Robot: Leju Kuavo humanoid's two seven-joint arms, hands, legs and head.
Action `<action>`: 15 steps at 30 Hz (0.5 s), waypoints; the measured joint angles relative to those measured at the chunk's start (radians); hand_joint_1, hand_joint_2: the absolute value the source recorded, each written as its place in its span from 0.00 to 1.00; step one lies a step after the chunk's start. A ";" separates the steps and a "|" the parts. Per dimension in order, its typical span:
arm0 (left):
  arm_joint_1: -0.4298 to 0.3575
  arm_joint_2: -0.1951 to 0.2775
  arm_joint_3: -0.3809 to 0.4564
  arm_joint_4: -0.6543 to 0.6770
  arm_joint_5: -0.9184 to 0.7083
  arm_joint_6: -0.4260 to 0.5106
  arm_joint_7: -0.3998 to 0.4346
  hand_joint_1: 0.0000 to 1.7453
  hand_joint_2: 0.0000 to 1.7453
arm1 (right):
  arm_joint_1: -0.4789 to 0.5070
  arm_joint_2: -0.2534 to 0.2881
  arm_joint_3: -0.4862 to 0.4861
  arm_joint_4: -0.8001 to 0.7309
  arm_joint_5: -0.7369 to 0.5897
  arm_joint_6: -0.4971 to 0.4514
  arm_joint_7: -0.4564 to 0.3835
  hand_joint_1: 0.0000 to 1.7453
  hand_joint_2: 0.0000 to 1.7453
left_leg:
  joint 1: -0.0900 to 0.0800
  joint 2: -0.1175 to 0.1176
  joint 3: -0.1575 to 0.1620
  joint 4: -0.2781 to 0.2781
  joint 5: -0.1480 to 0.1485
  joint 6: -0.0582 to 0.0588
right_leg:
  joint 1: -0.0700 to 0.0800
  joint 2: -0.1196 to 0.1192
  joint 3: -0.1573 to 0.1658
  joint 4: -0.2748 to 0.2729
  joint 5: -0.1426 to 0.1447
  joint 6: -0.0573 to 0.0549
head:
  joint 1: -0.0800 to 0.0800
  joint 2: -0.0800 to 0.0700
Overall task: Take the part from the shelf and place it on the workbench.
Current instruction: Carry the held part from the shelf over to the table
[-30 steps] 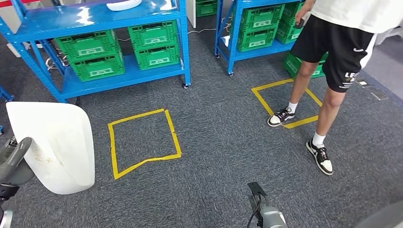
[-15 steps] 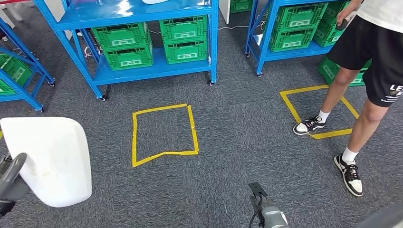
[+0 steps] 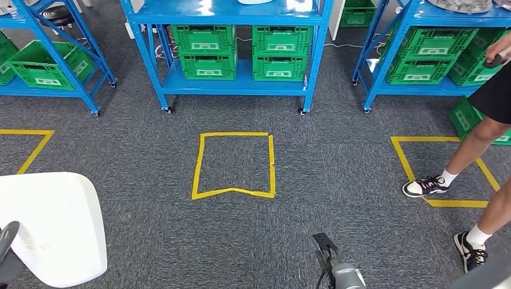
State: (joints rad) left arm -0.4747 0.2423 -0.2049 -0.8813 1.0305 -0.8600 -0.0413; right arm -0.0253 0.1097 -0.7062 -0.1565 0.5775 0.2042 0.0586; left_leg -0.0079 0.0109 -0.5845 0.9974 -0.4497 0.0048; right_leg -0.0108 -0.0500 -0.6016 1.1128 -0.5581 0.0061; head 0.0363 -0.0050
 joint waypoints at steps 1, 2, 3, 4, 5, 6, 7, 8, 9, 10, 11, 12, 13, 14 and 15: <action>0.001 -0.001 0.000 0.000 0.000 0.000 -0.001 1.00 1.00 | 0.002 -0.002 0.000 0.000 0.000 0.000 0.000 0.00 0.00 | 0.000 -0.013 -0.002 0.000 0.002 0.003 | -0.001 0.029 -0.029 0.063 -0.033 0.001 | 0.000 0.000; 0.003 -0.001 0.001 0.000 0.001 0.000 -0.001 1.00 1.00 | 0.004 -0.004 0.000 0.000 0.001 0.000 0.000 0.00 0.00 | 0.001 -0.026 -0.005 0.002 0.002 0.004 | 0.000 0.044 -0.063 0.132 -0.063 0.001 | 0.001 0.000; 0.007 -0.002 0.001 0.000 0.001 0.000 -0.001 1.00 1.00 | 0.006 -0.006 0.000 0.000 0.001 0.000 0.001 0.00 0.00 | 0.001 -0.040 -0.008 0.005 0.002 0.005 | 0.000 0.049 -0.091 0.185 -0.079 0.002 | 0.001 0.000; 0.011 -0.003 0.001 0.000 0.001 0.000 0.000 1.00 1.00 | 0.007 -0.007 0.000 0.000 0.002 0.000 0.001 0.00 0.00 | 0.002 -0.055 -0.010 0.008 0.002 0.004 | -0.001 0.051 -0.103 0.204 -0.074 0.002 | 0.001 0.000; 0.014 -0.003 0.001 0.000 0.001 0.000 0.000 1.00 1.00 | 0.007 -0.008 0.000 0.000 0.002 0.000 0.001 0.00 0.00 | 0.004 -0.069 -0.011 0.012 0.001 0.003 | -0.002 0.052 -0.095 0.182 -0.050 0.003 | 0.001 0.000; 0.016 -0.003 0.001 0.000 0.001 0.000 0.000 1.00 1.00 | 0.007 -0.008 0.000 0.000 0.002 0.000 0.001 0.00 0.00 | 0.006 -0.084 -0.012 0.017 -0.001 0.000 | -0.005 0.059 -0.068 0.122 -0.013 0.005 | 0.001 0.000; 0.016 -0.003 0.001 0.000 0.001 0.000 -0.001 1.00 1.00 | 0.006 -0.009 0.000 0.000 0.002 0.000 0.001 0.00 0.00 | 0.008 -0.097 -0.014 0.023 -0.004 -0.005 | -0.009 0.079 -0.035 0.053 0.018 0.007 | 0.001 0.000; 0.016 -0.002 0.001 0.000 0.001 0.000 -0.003 1.00 1.00 | 0.006 -0.010 0.000 0.000 0.003 0.000 0.002 0.00 0.00 | 0.009 -0.110 -0.018 0.030 -0.006 -0.011 | -0.011 0.096 -0.008 -0.005 0.039 0.008 | 0.001 0.000; 0.017 -0.001 0.002 -0.001 0.001 0.000 -0.006 1.00 1.00 | 0.005 -0.010 0.000 0.000 0.006 0.001 0.005 0.00 0.00 | 0.009 -0.121 -0.023 0.035 -0.007 -0.018 | -0.013 0.108 0.009 -0.042 0.049 0.006 | 0.002 0.000; 0.021 0.001 0.002 -0.004 0.001 0.000 -0.010 1.00 1.00 | 0.005 -0.011 0.000 0.000 0.008 0.002 0.009 0.00 0.00 | 0.009 -0.131 -0.027 0.036 -0.007 -0.025 | -0.012 0.114 0.014 -0.053 0.047 0.002 | 0.002 0.000; 0.029 0.004 0.004 -0.008 0.001 0.001 -0.015 1.00 1.00 | 0.004 -0.012 0.000 0.000 0.012 0.005 0.014 0.00 0.00 | 0.009 -0.141 -0.030 0.034 -0.004 -0.032 | -0.009 0.104 0.013 -0.055 0.049 -0.004 | 0.002 0.000; 0.040 0.010 0.006 -0.016 0.001 0.004 -0.020 1.00 1.00 | 0.004 -0.013 0.001 0.000 0.016 0.008 0.017 0.00 0.00 | 0.010 -0.148 -0.032 0.031 -0.002 -0.038 | -0.010 0.093 0.015 -0.056 0.051 -0.012 | 0.002 0.000; 0.054 0.015 0.008 -0.026 0.001 0.008 -0.025 1.00 1.00 | 0.004 -0.015 0.001 0.000 0.019 0.010 0.020 0.00 0.00 | 0.009 -0.137 -0.035 0.035 -0.005 -0.043 | -0.010 0.084 0.017 -0.060 0.052 -0.019 | 0.001 0.000; 0.067 0.021 0.010 -0.037 0.002 0.014 -0.030 1.00 1.00 | 0.004 -0.016 0.001 0.000 0.022 0.012 0.021 0.00 0.00 | 0.008 -0.114 -0.046 0.053 -0.016 -0.048 | -0.011 0.073 0.019 -0.064 0.054 -0.027 | 0.000 0.000; 0.078 0.025 0.013 -0.047 0.002 0.020 -0.034 1.00 1.00 | 0.005 -0.017 0.002 0.000 0.025 0.013 0.022 0.00 0.00 | 0.007 -0.084 -0.066 0.093 -0.038 -0.051 | -0.011 0.061 0.021 -0.067 0.055 -0.034 | -0.002 0.000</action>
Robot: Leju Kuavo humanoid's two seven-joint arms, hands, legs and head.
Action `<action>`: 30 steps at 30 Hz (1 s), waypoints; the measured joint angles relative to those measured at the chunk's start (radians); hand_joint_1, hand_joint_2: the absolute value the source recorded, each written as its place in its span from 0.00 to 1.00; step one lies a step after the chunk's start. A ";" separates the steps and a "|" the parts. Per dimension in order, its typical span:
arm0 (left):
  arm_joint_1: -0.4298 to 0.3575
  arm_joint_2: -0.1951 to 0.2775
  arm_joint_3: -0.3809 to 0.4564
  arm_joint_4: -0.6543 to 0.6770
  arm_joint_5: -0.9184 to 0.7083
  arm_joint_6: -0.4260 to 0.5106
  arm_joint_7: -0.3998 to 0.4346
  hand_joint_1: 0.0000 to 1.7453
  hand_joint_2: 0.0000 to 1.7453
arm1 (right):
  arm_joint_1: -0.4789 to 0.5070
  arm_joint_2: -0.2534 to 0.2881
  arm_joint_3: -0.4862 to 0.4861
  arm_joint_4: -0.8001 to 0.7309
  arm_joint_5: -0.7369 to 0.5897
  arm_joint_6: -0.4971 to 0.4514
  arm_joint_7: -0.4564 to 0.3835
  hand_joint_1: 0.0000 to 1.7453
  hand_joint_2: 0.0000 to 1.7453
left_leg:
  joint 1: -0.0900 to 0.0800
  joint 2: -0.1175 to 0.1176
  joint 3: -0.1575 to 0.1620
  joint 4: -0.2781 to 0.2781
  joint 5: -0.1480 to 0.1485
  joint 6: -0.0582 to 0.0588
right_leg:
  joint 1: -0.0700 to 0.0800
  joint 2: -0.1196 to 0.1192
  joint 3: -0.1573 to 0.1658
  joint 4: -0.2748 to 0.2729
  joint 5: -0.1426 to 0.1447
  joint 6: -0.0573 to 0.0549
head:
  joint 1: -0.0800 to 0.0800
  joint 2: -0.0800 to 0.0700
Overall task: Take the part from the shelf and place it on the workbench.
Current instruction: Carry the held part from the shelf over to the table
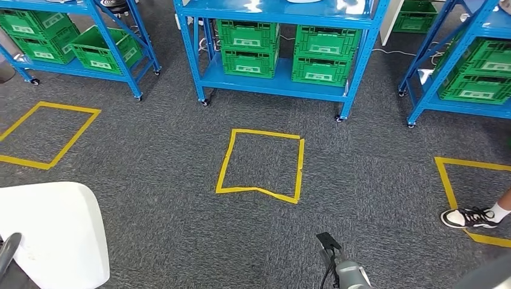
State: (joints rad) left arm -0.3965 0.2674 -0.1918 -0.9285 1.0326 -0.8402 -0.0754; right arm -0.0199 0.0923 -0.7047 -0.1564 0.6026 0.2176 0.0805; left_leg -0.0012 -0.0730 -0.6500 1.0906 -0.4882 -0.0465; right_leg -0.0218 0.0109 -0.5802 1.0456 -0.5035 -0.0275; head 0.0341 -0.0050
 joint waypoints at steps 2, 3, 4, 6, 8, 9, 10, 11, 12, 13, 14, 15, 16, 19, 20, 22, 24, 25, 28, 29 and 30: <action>0.024 0.004 0.008 -0.017 0.002 0.009 -0.010 1.00 1.00 | 0.003 -0.003 0.001 0.000 0.010 0.002 0.001 0.00 0.00 | 0.002 0.051 -0.063 0.129 -0.061 -0.007 | 0.004 -0.026 0.001 -0.001 -0.003 -0.009 | -0.003 0.000; 0.039 0.006 0.012 -0.023 0.002 0.011 -0.017 1.00 1.00 | 0.004 -0.004 0.003 0.000 0.017 0.004 0.002 0.00 0.00 | 0.004 0.060 -0.091 0.188 -0.083 -0.010 | 0.005 -0.039 0.001 -0.001 -0.004 -0.011 | -0.003 0.000; 0.056 0.009 0.017 -0.028 0.003 0.013 -0.024 1.00 1.00 | 0.004 -0.006 0.005 0.000 0.026 0.005 0.003 0.00 0.00 | 0.006 0.064 -0.105 0.218 -0.087 -0.011 | 0.006 -0.051 0.001 -0.001 -0.006 -0.012 | -0.003 0.000; 0.092 0.019 0.030 -0.043 -0.002 0.027 -0.054 1.00 1.00 | 0.002 -0.008 0.014 0.000 0.062 0.013 0.005 0.00 0.00 | 0.006 0.076 -0.071 0.158 -0.044 -0.008 | 0.008 -0.077 0.005 -0.001 -0.010 -0.011 | -0.003 0.000; 0.163 0.035 0.067 -0.112 -0.001 0.061 -0.085 1.00 1.00 | -0.004 -0.008 0.038 0.000 0.117 0.028 0.006 0.00 0.00 | -0.003 0.131 0.010 0.014 0.008 0.004 | 0.011 -0.095 0.013 0.000 -0.016 -0.007 | -0.003 0.000; 0.211 0.043 0.096 -0.165 0.005 0.079 -0.089 1.00 1.00 | -0.007 -0.008 0.055 0.000 0.141 0.034 0.005 0.00 0.00 | -0.009 0.154 0.038 -0.037 0.019 0.012 | 0.013 -0.102 0.017 0.000 -0.020 -0.003 | -0.004 0.000; 0.260 0.048 0.130 -0.223 0.015 0.093 -0.081 1.00 1.00 | -0.009 -0.009 0.073 0.000 0.158 0.037 0.004 0.00 0.00 | -0.015 0.167 0.050 -0.061 0.020 0.018 | 0.015 -0.109 0.021 -0.001 -0.023 0.002 | -0.004 0.000; 0.307 0.052 0.167 -0.279 0.024 0.102 -0.070 1.00 1.00 | -0.010 -0.009 0.091 0.000 0.169 0.039 0.003 0.00 0.00 | -0.018 0.160 0.050 -0.066 0.016 0.024 | 0.016 -0.119 0.025 -0.003 -0.027 0.008 | -0.004 0.000; 0.351 0.055 0.204 -0.330 0.032 0.108 -0.059 1.00 1.00 | -0.012 -0.008 0.105 0.000 0.177 0.040 0.002 0.00 0.00 | -0.017 0.144 0.053 -0.069 0.017 0.029 | 0.016 -0.132 0.030 -0.006 -0.030 0.013 | -0.004 0.000; 0.391 0.058 0.239 -0.377 0.037 0.112 -0.049 1.00 1.00 | -0.014 -0.008 0.118 0.000 0.182 0.040 0.000 0.00 0.00 | -0.015 0.131 0.057 -0.073 0.019 0.034 | 0.015 -0.135 0.034 -0.005 -0.036 0.019 | -0.004 0.000; 0.422 0.059 0.271 -0.416 0.040 0.113 -0.042 1.00 1.00 | -0.016 -0.008 0.127 0.000 0.183 0.040 0.000 0.00 0.00 | -0.011 0.116 0.062 -0.078 0.022 0.039 | 0.014 -0.123 0.033 0.006 -0.047 0.024 | -0.004 0.000; 0.443 0.060 0.298 -0.448 0.041 0.112 -0.034 1.00 1.00 | -0.017 -0.009 0.134 0.000 0.183 0.040 0.000 0.00 0.00 | -0.007 0.101 0.066 -0.083 0.026 0.045 | 0.013 -0.099 0.023 0.036 -0.067 0.027 | -0.004 0.000; 0.457 0.059 0.320 -0.473 0.041 0.109 -0.025 1.00 1.00 | -0.017 -0.009 0.139 0.000 0.180 0.040 0.000 0.00 0.00 | -0.004 0.085 0.067 -0.085 0.029 0.049 | 0.011 -0.067 0.000 0.088 -0.094 0.029 | -0.003 0.000; 0.470 0.057 0.364 -0.515 0.048 0.078 0.018 1.00 1.00 | -0.015 -0.011 0.145 0.000 0.149 0.040 -0.003 0.00 0.00 | -0.002 0.033 0.066 -0.084 0.030 0.054 | 0.011 -0.015 -0.093 0.264 -0.155 0.033 | -0.001 0.000; 0.461 0.063 0.366 -0.513 0.056 0.059 0.032 1.00 1.00 | -0.015 -0.011 0.143 0.000 0.131 0.039 -0.005 0.00 0.00 | -0.001 0.015 0.066 -0.082 0.030 0.054 | 0.011 -0.012 -0.104 0.271 -0.142 0.033 | -0.001 0.000; 0.400 0.088 0.351 -0.474 0.074 0.008 0.053 1.00 1.00 | -0.017 -0.010 0.128 0.000 0.082 0.030 -0.009 0.00 0.00 | 0.001 -0.018 0.065 -0.077 0.030 0.052 | 0.011 0.001 -0.068 0.168 -0.065 0.029 | -0.001 0.000; 0.250 0.103 0.302 -0.362 0.062 -0.033 0.056 1.00 1.00 | -0.021 -0.006 0.101 0.000 0.032 0.011 -0.013 0.00 0.00 | 0.002 -0.058 0.057 -0.068 0.032 0.042 | 0.009 0.034 -0.019 0.042 -0.009 0.025 | -0.002 0.000; 0.160 0.102 0.268 -0.293 0.043 -0.041 0.046 1.00 1.00 | -0.025 -0.002 0.086 0.000 0.013 0.001 -0.015 0.00 0.00 | 0.004 -0.076 0.050 -0.066 0.035 0.035 | 0.010 0.043 -0.008 0.011 0.000 0.022 | -0.002 0.000; -0.045 0.095 0.171 -0.108 -0.019 -0.041 -0.018 1.00 1.00 | -0.044 0.018 0.048 0.000 -0.008 -0.013 -0.019 0.00 0.00 | 0.010 -0.102 0.034 -0.073 0.046 0.011 | 0.013 0.026 -0.004 -0.007 0.011 0.004 | 0.000 0.000; -0.086 0.095 0.149 -0.065 -0.030 -0.040 -0.037 1.00 1.00 | -0.047 0.025 0.040 0.000 -0.009 -0.014 -0.020 0.00 0.00 | 0.009 -0.080 0.029 -0.066 0.041 0.006 | 0.012 0.020 -0.001 -0.015 0.018 -0.003 | -0.001 0.000; -0.118 0.095 0.133 -0.032 -0.035 -0.039 -0.050 1.00 1.00 | -0.046 0.030 0.034 0.000 -0.010 -0.014 -0.019 0.00 0.00 | 0.007 -0.046 0.017 -0.042 0.025 0.003 | 0.010 0.013 0.003 -0.023 0.024 -0.008 | -0.004 0.000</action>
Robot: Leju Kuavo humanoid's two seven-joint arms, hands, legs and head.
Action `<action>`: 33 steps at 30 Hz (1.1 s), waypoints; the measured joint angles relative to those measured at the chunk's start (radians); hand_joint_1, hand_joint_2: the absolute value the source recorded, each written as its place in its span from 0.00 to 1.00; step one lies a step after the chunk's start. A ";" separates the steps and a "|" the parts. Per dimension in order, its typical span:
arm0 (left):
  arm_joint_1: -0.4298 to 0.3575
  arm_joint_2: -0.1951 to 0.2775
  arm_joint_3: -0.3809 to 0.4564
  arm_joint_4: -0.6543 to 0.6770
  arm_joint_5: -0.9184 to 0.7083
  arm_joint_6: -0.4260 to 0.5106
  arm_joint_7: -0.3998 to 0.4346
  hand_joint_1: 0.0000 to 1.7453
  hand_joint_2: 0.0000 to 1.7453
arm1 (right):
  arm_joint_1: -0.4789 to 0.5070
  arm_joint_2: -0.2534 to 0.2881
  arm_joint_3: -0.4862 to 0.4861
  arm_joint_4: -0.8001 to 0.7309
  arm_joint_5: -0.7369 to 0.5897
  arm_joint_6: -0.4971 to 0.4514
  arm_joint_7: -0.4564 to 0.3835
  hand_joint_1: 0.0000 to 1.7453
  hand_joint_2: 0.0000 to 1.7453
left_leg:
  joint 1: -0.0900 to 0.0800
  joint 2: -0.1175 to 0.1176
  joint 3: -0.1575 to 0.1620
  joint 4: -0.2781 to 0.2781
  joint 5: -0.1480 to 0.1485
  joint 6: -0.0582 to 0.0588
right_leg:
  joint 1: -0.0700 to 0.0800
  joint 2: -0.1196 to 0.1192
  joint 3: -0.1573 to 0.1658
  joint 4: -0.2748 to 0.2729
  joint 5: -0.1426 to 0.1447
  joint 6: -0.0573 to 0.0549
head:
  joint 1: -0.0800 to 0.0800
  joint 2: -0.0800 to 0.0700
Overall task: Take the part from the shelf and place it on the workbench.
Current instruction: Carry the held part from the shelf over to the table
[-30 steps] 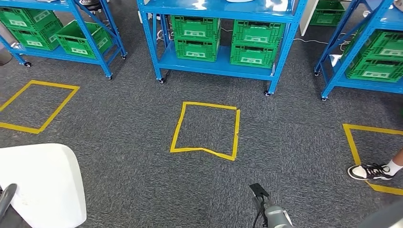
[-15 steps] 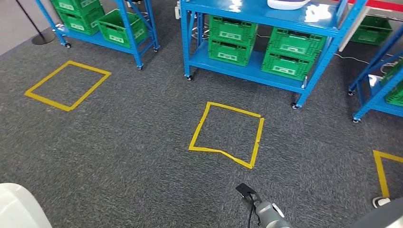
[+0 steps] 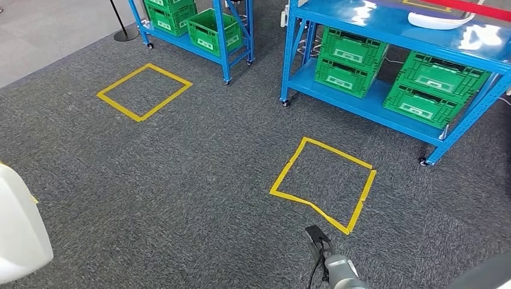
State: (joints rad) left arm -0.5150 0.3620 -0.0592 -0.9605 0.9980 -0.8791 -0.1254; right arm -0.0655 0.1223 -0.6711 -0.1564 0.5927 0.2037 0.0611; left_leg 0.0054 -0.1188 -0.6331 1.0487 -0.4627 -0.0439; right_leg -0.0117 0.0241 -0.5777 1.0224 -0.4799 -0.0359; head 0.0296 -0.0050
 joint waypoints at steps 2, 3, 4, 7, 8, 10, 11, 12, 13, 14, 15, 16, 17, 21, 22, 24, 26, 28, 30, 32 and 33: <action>-0.045 -0.002 -0.024 0.041 -0.001 0.002 -0.011 1.00 1.00 | 0.008 0.006 -0.010 0.000 0.000 0.001 0.000 0.00 0.00 | -0.001 0.080 -0.051 0.108 -0.060 -0.006 | 0.001 -0.018 0.002 -0.008 0.004 -0.006 | -0.005 0.000; -0.058 -0.004 -0.035 0.056 -0.001 0.002 -0.012 1.00 1.00 | 0.012 0.007 -0.014 0.000 0.000 0.001 0.001 0.00 0.00 | 0.001 0.099 -0.083 0.173 -0.088 -0.011 | 0.002 -0.029 0.002 -0.008 0.003 -0.006 | -0.007 0.000; -0.064 -0.005 -0.043 0.068 -0.001 0.003 -0.012 1.00 1.00 | 0.015 0.008 -0.018 0.000 0.001 0.001 0.001 0.00 0.00 | 0.005 0.108 -0.107 0.220 -0.103 -0.014 | 0.002 -0.040 0.003 -0.008 0.002 -0.007 | -0.007 0.000; -0.070 -0.006 -0.056 0.088 0.000 0.007 -0.013 1.00 1.00 | 0.017 0.009 -0.028 0.000 0.004 0.002 0.004 0.00 0.00 | 0.016 0.129 -0.074 0.151 -0.042 -0.023 | 0.001 -0.074 0.009 -0.006 -0.008 0.000 | -0.006 0.000; -0.071 -0.005 -0.058 0.089 0.001 0.010 -0.013 1.00 1.00 | 0.018 0.009 -0.030 0.000 0.005 0.001 0.006 0.00 0.00 | 0.018 0.152 -0.039 0.079 -0.011 -0.025 | 0.001 -0.085 0.013 -0.005 -0.013 0.005 | -0.006 0.000; -0.072 -0.004 -0.061 0.086 0.004 0.017 -0.009 1.00 1.00 | 0.018 0.009 -0.034 0.000 0.002 -0.003 0.014 0.00 0.00 | 0.014 0.187 0.013 -0.019 0.025 -0.016 | 0.004 -0.106 0.022 0.000 -0.025 0.019 | -0.006 0.000; -0.072 -0.004 -0.062 0.083 0.006 0.021 -0.004 1.00 1.00 | 0.019 0.009 -0.037 0.000 -0.001 -0.005 0.017 0.00 0.00 | 0.010 0.190 0.018 -0.030 0.026 -0.008 | 0.006 -0.117 0.025 0.001 -0.030 0.026 | -0.006 0.000; -0.073 -0.004 -0.062 0.080 0.008 0.025 0.002 1.00 1.00 | 0.019 0.009 -0.041 0.000 -0.005 -0.007 0.019 0.00 0.00 | 0.007 0.177 0.018 -0.028 0.027 0.001 | 0.006 -0.128 0.029 0.001 -0.033 0.033 | -0.006 0.000; -0.077 -0.004 -0.063 0.077 0.008 0.030 0.008 1.00 1.00 | 0.018 0.009 -0.044 0.000 -0.009 -0.008 0.019 0.00 0.00 | 0.007 0.162 0.016 -0.027 0.027 0.010 | 0.004 -0.135 0.031 0.000 -0.037 0.039 | -0.005 0.000; -0.083 -0.004 -0.063 0.075 0.008 0.035 0.012 1.00 1.00 | 0.017 0.010 -0.049 0.000 -0.012 -0.009 0.018 0.00 0.00 | 0.007 0.149 0.015 -0.028 0.028 0.016 | 0.001 -0.127 0.029 0.007 -0.044 0.045 | -0.005 0.000; -0.091 -0.006 -0.063 0.073 0.005 0.037 0.015 1.00 1.00 | 0.015 0.010 -0.053 0.000 -0.015 -0.010 0.017 0.00 0.00 | 0.008 0.137 0.015 -0.030 0.029 0.023 | -0.002 -0.107 0.020 0.030 -0.059 0.049 | -0.004 0.000; -0.101 -0.009 -0.063 0.073 0.002 0.039 0.017 1.00 1.00 | 0.014 0.010 -0.056 0.000 -0.018 -0.010 0.015 0.00 0.00 | 0.009 0.125 0.016 -0.032 0.030 0.029 | -0.004 -0.080 -0.001 0.073 -0.083 0.052 | -0.002 0.000; -0.110 -0.015 -0.063 0.074 -0.002 0.039 0.017 1.00 1.00 | 0.015 0.010 -0.059 0.000 -0.021 -0.010 0.013 0.00 0.00 | 0.009 0.113 0.016 -0.032 0.030 0.034 | -0.004 -0.052 -0.034 0.138 -0.112 0.052 | -0.001 0.000; -0.133 -0.041 -0.064 0.081 -0.023 0.040 0.017 1.00 1.00 | 0.018 0.010 -0.074 0.000 -0.029 -0.012 0.001 0.00 0.00 | -0.001 0.056 0.017 -0.029 0.027 0.041 | 0.006 -0.022 -0.138 0.288 -0.129 0.038 | 0.000 0.000; -0.139 -0.045 -0.064 0.082 -0.026 0.043 0.017 1.00 1.00 | 0.018 0.010 -0.078 0.000 -0.030 -0.012 0.001 0.00 0.00 | -0.002 0.041 0.017 -0.027 0.026 0.041 | 0.009 -0.014 -0.122 0.235 -0.088 0.032 | 0.000 0.000; -0.152 -0.052 -0.064 0.084 -0.031 0.048 0.015 1.00 1.00 | 0.018 0.010 -0.084 0.000 -0.032 -0.014 0.002 0.00 0.00 | -0.003 0.015 0.016 -0.023 0.025 0.039 | 0.010 0.029 -0.067 0.093 -0.015 0.022 | 0.000 0.000; -0.159 -0.057 -0.064 0.082 -0.036 0.056 0.010 1.00 1.00 | 0.019 0.011 -0.087 0.000 -0.033 -0.016 0.005 0.00 0.00 | -0.003 -0.008 0.011 -0.022 0.025 0.031 | 0.010 0.054 -0.035 0.023 0.007 0.020 | 0.001 0.000; -0.159 -0.054 -0.063 0.076 -0.040 0.065 0.007 1.00 1.00 | 0.018 0.012 -0.088 0.000 -0.033 -0.017 0.008 0.00 0.00 | -0.001 -0.031 0.008 -0.028 0.030 0.018 | 0.010 0.034 -0.028 0.016 0.007 0.014 | 0.002 0.000; -0.157 -0.048 -0.059 0.067 -0.041 0.069 0.007 1.00 1.00 | 0.017 0.014 -0.090 0.000 -0.033 -0.017 0.010 0.00 0.00 | -0.004 -0.002 -0.003 -0.013 0.019 0.007 | 0.009 0.010 -0.021 0.005 0.012 0.002 | 0.000 0.000; -0.155 -0.044 -0.056 0.061 -0.041 0.070 0.007 1.00 1.00 | 0.019 0.015 -0.094 0.000 -0.032 -0.018 0.014 0.00 0.00 | -0.007 0.069 -0.045 0.074 -0.029 -0.001 | 0.009 -0.016 -0.014 -0.002 0.013 -0.007 | -0.003 0.000; -0.153 -0.045 -0.056 0.059 -0.041 0.070 0.007 1.00 1.00 | 0.021 0.015 -0.095 0.000 -0.031 -0.019 0.017 0.00 0.00 | -0.006 0.093 -0.077 0.139 -0.058 -0.006 | 0.010 -0.030 -0.013 -0.002 0.012 -0.010 | -0.004 0.000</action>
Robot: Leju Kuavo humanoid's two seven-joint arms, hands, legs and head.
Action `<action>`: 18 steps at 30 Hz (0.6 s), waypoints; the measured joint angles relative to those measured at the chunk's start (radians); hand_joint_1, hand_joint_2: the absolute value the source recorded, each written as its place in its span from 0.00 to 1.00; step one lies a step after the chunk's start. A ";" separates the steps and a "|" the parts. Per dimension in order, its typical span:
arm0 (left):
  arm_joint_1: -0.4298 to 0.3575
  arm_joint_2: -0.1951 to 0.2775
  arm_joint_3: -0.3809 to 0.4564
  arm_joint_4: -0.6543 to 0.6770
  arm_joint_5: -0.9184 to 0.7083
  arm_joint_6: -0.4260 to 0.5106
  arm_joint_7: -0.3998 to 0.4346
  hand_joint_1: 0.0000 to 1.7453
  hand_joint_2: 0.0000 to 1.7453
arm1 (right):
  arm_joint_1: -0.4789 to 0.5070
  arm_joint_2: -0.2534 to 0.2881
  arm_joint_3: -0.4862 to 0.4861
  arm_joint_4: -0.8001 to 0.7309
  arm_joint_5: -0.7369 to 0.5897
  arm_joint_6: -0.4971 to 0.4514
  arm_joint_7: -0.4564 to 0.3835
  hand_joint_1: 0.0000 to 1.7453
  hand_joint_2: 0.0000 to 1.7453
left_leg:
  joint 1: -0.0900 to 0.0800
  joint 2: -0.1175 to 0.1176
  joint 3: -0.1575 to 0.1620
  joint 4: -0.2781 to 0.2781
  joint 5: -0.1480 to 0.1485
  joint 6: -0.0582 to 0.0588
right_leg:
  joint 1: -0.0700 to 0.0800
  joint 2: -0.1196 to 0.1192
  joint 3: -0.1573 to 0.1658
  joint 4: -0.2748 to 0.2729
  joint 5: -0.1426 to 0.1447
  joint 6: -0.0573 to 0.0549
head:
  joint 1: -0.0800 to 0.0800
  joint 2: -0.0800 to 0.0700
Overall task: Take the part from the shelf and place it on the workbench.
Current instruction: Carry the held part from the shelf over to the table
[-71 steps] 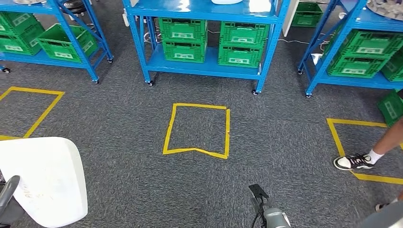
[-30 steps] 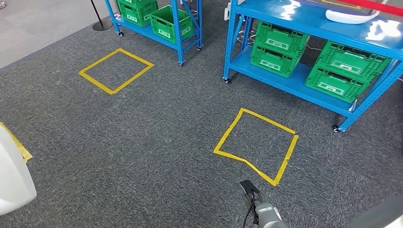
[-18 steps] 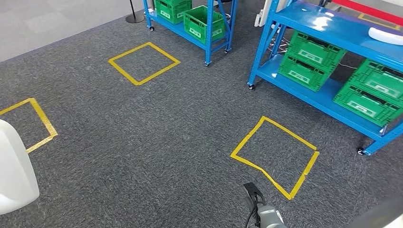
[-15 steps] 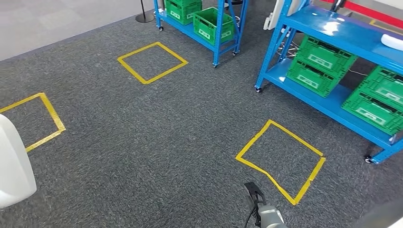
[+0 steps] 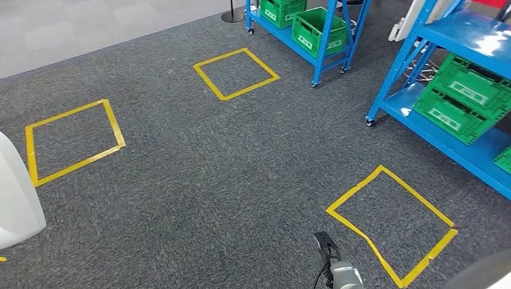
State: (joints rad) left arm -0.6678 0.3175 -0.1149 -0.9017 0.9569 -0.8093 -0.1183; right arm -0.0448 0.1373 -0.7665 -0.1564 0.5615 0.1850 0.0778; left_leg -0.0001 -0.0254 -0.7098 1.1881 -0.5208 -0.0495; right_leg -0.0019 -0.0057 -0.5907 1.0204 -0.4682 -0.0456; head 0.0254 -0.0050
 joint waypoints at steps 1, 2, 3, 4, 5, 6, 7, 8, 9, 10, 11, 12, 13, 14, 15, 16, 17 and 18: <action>0.005 -0.001 0.000 -0.001 -0.001 0.000 0.000 1.00 1.00 | 0.001 0.000 -0.002 0.000 0.000 -0.001 0.002 0.00 0.00 | 0.002 0.011 -0.029 0.059 -0.021 -0.004 | 0.001 -0.014 0.001 0.000 -0.002 -0.001 | 0.000 0.000; 0.011 -0.001 0.001 -0.003 -0.002 0.001 0.000 1.00 1.00 | 0.002 0.000 -0.004 0.000 0.001 -0.001 0.003 0.00 0.00 | 0.004 0.016 -0.046 0.093 -0.028 -0.007 | 0.001 -0.028 0.001 0.001 -0.004 -0.002 | 0.000 0.000; 0.016 -0.001 0.003 -0.005 -0.003 0.002 0.000 1.00 1.00 | 0.002 0.001 -0.006 0.000 0.001 -0.001 0.003 0.00 0.00 | 0.006 0.019 -0.044 0.091 -0.017 -0.008 | 0.001 -0.042 0.002 0.001 -0.006 -0.002 | 0.000 0.000; 0.019 0.000 0.006 -0.008 -0.004 0.004 0.000 1.00 1.00 | 0.002 0.002 -0.007 0.000 0.002 -0.001 0.002 0.00 0.00 | 0.006 0.025 -0.021 0.050 0.009 -0.008 | 0.001 -0.055 0.003 0.002 -0.008 -0.001 | 0.000 0.000; 0.020 0.000 0.011 -0.015 -0.005 0.007 0.000 1.00 1.00 | 0.002 0.003 -0.008 0.000 0.003 -0.001 0.002 0.00 0.00 | 0.005 0.041 0.018 -0.020 0.041 -0.006 | 0.002 -0.068 0.006 0.003 -0.011 0.001 | 0.000 0.000; 0.021 0.000 0.016 -0.023 -0.006 0.011 0.000 1.00 1.00 | 0.002 0.004 -0.008 0.000 0.004 -0.001 0.001 0.00 0.00 | 0.001 0.065 0.057 -0.089 0.064 0.000 | 0.004 -0.080 0.009 0.004 -0.014 0.004 | 0.000 0.000; 0.020 0.000 0.021 -0.031 -0.006 0.014 0.000 1.00 1.00 | 0.002 0.005 -0.008 0.000 0.005 -0.001 0.000 0.00 0.00 | -0.004 0.083 0.087 -0.141 0.079 0.008 | 0.006 -0.091 0.012 0.005 -0.018 0.008 | 0.000 0.000; 0.020 0.001 0.026 -0.039 -0.007 0.017 0.000 1.00 1.00 | 0.002 0.005 -0.008 0.000 0.006 -0.001 0.000 0.00 0.00 | -0.008 0.095 0.104 -0.171 0.084 0.017 | 0.007 -0.101 0.015 0.006 -0.021 0.013 | 0.000 0.000; 0.021 0.001 0.031 -0.045 -0.008 0.018 0.001 1.00 1.00 | 0.001 0.006 -0.008 0.000 0.007 -0.001 0.000 0.00 0.00 | -0.012 0.091 0.106 -0.177 0.083 0.025 | 0.008 -0.112 0.018 0.006 -0.023 0.017 | 0.000 0.000; 0.022 0.003 0.035 -0.050 -0.009 0.019 0.002 1.00 1.00 | 0.001 0.006 -0.009 0.000 0.008 0.000 0.000 0.00 0.00 | -0.011 0.077 0.106 -0.179 0.086 0.031 | 0.008 -0.123 0.021 0.006 -0.024 0.021 | 0.001 0.000; 0.024 0.005 0.039 -0.056 -0.010 0.019 0.004 1.00 1.00 | -0.001 0.007 -0.009 0.000 0.008 0.000 0.000 0.00 0.00 | -0.009 0.065 0.106 -0.182 0.089 0.035 | 0.007 -0.127 0.022 0.008 -0.028 0.026 | 0.001 0.000; 0.024 0.007 0.044 -0.061 -0.010 0.019 0.005 1.00 1.00 | -0.002 0.008 -0.009 0.000 0.008 0.001 -0.001 0.00 0.00 | -0.006 0.053 0.107 -0.185 0.092 0.040 | 0.005 -0.112 0.019 0.021 -0.038 0.032 | 0.001 0.000; 0.023 0.008 0.048 -0.066 -0.011 0.019 0.006 1.00 1.00 | -0.003 0.008 -0.009 0.000 0.009 0.001 -0.002 0.00 0.00 | -0.002 0.041 0.108 -0.188 0.096 0.045 | 0.002 -0.084 0.006 0.052 -0.058 0.038 | 0.002 0.000; 0.022 0.007 0.051 -0.070 -0.011 0.019 0.008 1.00 1.00 | -0.003 0.008 -0.009 0.000 0.010 0.001 -0.003 0.00 0.00 | 0.002 0.030 0.109 -0.190 0.098 0.049 | -0.002 -0.049 -0.018 0.105 -0.086 0.043 | 0.002 0.000; 0.023 0.006 0.054 -0.072 -0.011 0.019 0.009 1.00 1.00 | -0.001 0.008 -0.009 0.000 0.012 0.001 -0.004 0.00 0.00 | 0.003 0.018 0.107 -0.189 0.100 0.052 | -0.004 -0.019 -0.050 0.172 -0.117 0.047 | 0.003 0.000; 0.025 0.005 0.055 -0.073 -0.012 0.019 0.010 1.00 1.00 | 0.001 0.008 -0.009 0.000 0.014 0.002 -0.005 0.00 0.00 | 0.003 0.005 0.104 -0.188 0.100 0.053 | -0.005 -0.003 -0.085 0.240 -0.143 0.049 | 0.004 0.000; 0.029 0.004 0.057 -0.074 -0.012 0.019 0.011 1.00 1.00 | 0.003 0.008 -0.009 0.000 0.017 0.002 -0.006 0.00 0.00 | 0.003 -0.009 0.103 -0.187 0.101 0.053 | -0.006 0.003 -0.110 0.285 -0.154 0.051 | 0.004 0.000; 0.033 0.003 0.058 -0.075 -0.013 0.019 0.011 1.00 1.00 | 0.004 0.008 -0.009 0.000 0.018 0.002 -0.009 0.00 0.00 | 0.004 -0.023 0.101 -0.184 0.101 0.052 | -0.008 0.005 -0.118 0.295 -0.145 0.052 | 0.004 0.000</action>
State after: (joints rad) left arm -0.6346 0.3204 -0.0565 -0.9764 0.9442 -0.7903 -0.1073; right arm -0.0409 0.1454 -0.7755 -0.1564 0.5799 0.1871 0.0690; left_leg 0.0039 -0.0485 -0.6089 1.0039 -0.4197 0.0026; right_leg -0.0095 -0.0012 -0.7088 1.3150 -0.6137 0.0060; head 0.0297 -0.0050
